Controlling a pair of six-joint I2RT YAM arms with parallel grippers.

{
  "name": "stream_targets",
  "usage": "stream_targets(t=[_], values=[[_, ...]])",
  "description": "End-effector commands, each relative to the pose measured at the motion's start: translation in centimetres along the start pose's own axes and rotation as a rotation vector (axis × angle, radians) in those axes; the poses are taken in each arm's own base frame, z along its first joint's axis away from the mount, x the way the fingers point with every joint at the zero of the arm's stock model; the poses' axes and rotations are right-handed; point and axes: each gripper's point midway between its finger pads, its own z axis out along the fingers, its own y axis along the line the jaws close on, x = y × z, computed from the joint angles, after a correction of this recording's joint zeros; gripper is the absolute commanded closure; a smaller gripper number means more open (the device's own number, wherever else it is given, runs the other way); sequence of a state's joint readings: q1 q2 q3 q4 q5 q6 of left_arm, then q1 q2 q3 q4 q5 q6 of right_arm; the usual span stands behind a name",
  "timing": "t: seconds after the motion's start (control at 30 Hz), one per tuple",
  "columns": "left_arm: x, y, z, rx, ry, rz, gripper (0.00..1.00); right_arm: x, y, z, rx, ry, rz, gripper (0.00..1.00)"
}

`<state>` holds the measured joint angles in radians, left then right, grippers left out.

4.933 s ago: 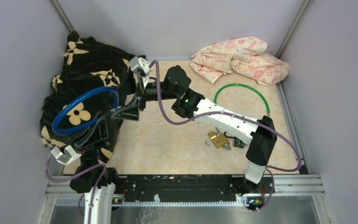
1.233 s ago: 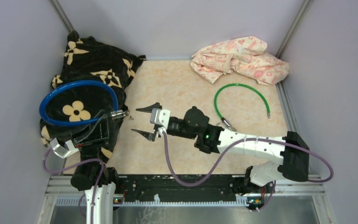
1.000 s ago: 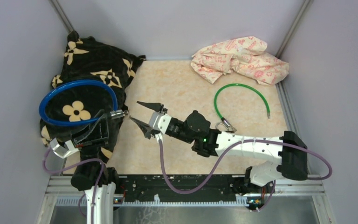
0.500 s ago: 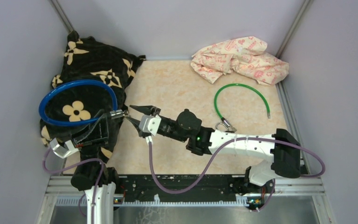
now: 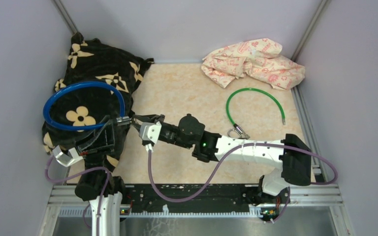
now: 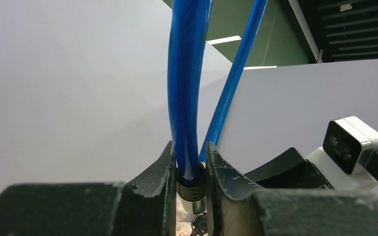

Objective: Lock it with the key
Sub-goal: Lock the lock.

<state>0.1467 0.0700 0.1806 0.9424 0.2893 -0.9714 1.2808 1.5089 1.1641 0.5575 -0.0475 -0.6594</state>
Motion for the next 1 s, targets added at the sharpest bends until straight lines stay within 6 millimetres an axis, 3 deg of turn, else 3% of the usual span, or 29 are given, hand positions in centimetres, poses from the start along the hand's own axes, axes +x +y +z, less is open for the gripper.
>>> stream_targets(t=[0.0,0.4,0.53,0.67,0.97], values=[[-1.3,-1.1,0.3,0.036,-0.049,0.016,1.0,-2.7,-1.7,0.9,0.033,-0.048,-0.011,0.72],[-1.3,-1.1,0.2,0.035,-0.05,0.018,1.0,-1.7,-2.7,1.2,0.059,0.032,-0.055,0.68],[-1.2,-1.2,0.2,0.04,-0.046,0.023,1.0,-2.0,-3.0,1.2,0.043,0.055,-0.064,0.74],[-1.1,-1.3,0.1,0.048,-0.04,0.032,1.0,-2.8,-2.3,1.5,-0.045,0.072,-0.048,0.82],[-0.2,-1.6,-0.3,0.084,0.0,0.074,1.0,-3.3,-0.1,1.4,-0.318,0.139,0.087,0.83]])
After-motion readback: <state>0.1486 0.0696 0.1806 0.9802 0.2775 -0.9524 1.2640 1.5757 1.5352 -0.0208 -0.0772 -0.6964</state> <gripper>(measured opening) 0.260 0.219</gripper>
